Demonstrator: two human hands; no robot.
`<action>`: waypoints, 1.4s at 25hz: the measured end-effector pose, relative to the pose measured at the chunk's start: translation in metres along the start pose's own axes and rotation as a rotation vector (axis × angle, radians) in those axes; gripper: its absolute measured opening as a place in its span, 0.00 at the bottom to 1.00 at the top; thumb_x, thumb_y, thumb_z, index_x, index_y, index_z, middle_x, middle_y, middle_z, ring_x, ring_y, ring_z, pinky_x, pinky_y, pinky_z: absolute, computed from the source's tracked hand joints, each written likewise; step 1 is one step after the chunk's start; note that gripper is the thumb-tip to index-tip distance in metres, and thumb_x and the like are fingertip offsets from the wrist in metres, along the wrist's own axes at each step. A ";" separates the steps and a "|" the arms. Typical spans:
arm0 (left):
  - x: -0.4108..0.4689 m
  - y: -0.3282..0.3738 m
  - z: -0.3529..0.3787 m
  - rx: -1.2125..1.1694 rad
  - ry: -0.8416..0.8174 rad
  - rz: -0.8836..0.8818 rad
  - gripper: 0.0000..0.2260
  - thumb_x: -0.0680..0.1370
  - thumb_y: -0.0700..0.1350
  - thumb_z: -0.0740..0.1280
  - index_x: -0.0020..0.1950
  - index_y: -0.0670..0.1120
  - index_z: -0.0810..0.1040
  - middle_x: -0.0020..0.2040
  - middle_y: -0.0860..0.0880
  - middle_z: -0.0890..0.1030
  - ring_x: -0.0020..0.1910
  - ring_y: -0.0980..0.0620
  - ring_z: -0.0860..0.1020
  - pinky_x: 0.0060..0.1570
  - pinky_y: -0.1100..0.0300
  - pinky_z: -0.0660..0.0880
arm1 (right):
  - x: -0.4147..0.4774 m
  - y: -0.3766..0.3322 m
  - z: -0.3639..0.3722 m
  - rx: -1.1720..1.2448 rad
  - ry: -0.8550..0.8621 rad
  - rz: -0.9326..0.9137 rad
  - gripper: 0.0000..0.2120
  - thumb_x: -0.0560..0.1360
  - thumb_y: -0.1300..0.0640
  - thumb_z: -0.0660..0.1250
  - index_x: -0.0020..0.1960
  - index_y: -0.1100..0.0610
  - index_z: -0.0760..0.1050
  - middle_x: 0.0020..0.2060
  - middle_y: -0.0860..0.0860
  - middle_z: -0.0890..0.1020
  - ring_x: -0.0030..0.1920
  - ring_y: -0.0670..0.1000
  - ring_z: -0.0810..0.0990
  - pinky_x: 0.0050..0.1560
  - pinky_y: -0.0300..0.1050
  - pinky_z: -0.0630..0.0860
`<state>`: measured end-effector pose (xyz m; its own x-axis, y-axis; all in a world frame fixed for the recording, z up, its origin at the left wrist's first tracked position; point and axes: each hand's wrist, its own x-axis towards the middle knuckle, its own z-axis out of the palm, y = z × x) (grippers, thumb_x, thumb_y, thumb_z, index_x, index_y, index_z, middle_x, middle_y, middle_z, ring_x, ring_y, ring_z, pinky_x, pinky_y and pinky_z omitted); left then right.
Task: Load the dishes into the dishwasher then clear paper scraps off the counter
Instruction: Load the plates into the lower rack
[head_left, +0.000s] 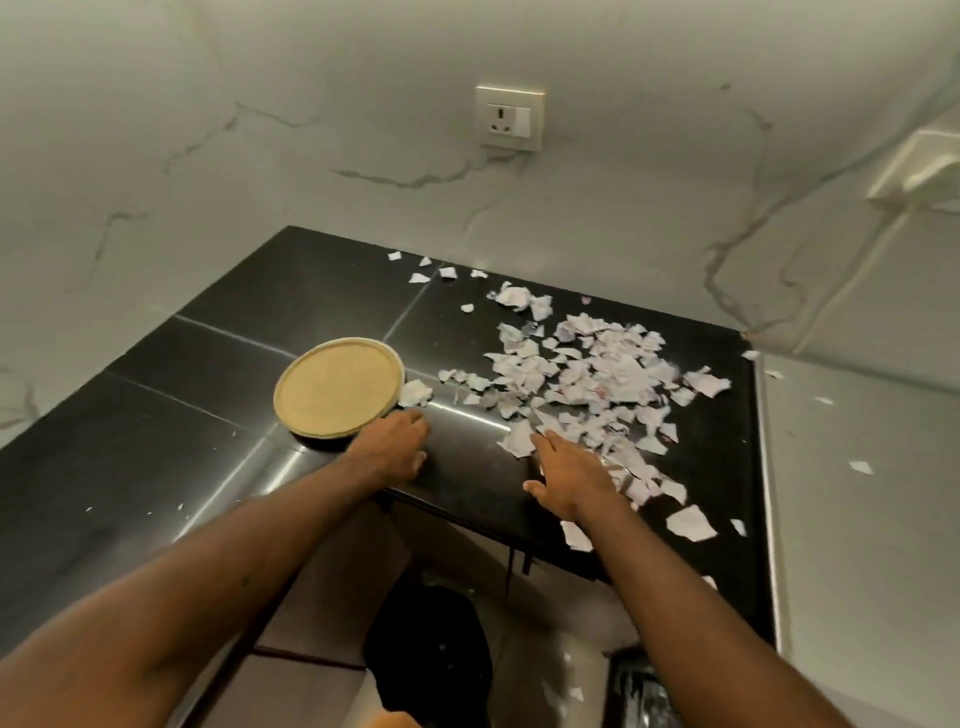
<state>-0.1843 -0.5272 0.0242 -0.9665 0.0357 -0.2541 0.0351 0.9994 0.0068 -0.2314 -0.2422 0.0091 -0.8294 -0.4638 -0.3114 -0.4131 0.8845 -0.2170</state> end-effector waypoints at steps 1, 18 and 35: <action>-0.001 -0.017 0.003 0.004 0.030 -0.063 0.20 0.80 0.50 0.68 0.71 0.47 0.72 0.71 0.47 0.71 0.64 0.46 0.75 0.60 0.48 0.78 | 0.012 -0.011 0.000 -0.022 -0.034 0.008 0.43 0.79 0.41 0.71 0.85 0.50 0.51 0.84 0.54 0.56 0.81 0.60 0.61 0.78 0.62 0.64; 0.017 -0.070 0.000 0.107 0.028 -0.349 0.16 0.79 0.43 0.69 0.65 0.45 0.70 0.59 0.45 0.77 0.54 0.47 0.78 0.48 0.52 0.77 | 0.060 -0.047 -0.006 -0.134 -0.249 0.137 0.55 0.69 0.44 0.83 0.85 0.49 0.52 0.83 0.55 0.58 0.78 0.65 0.65 0.71 0.64 0.73; 0.030 0.140 -0.056 0.024 0.334 0.958 0.13 0.83 0.56 0.64 0.64 0.50 0.73 0.58 0.49 0.75 0.52 0.50 0.76 0.52 0.54 0.74 | -0.039 0.054 -0.055 1.520 0.593 0.417 0.14 0.82 0.45 0.69 0.64 0.51 0.80 0.57 0.53 0.85 0.60 0.58 0.84 0.59 0.60 0.83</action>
<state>-0.2226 -0.3863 0.0713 -0.5503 0.8245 0.1318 0.8342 0.5495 0.0457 -0.2424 -0.1734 0.0602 -0.9442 0.1673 -0.2838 0.2742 -0.0787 -0.9585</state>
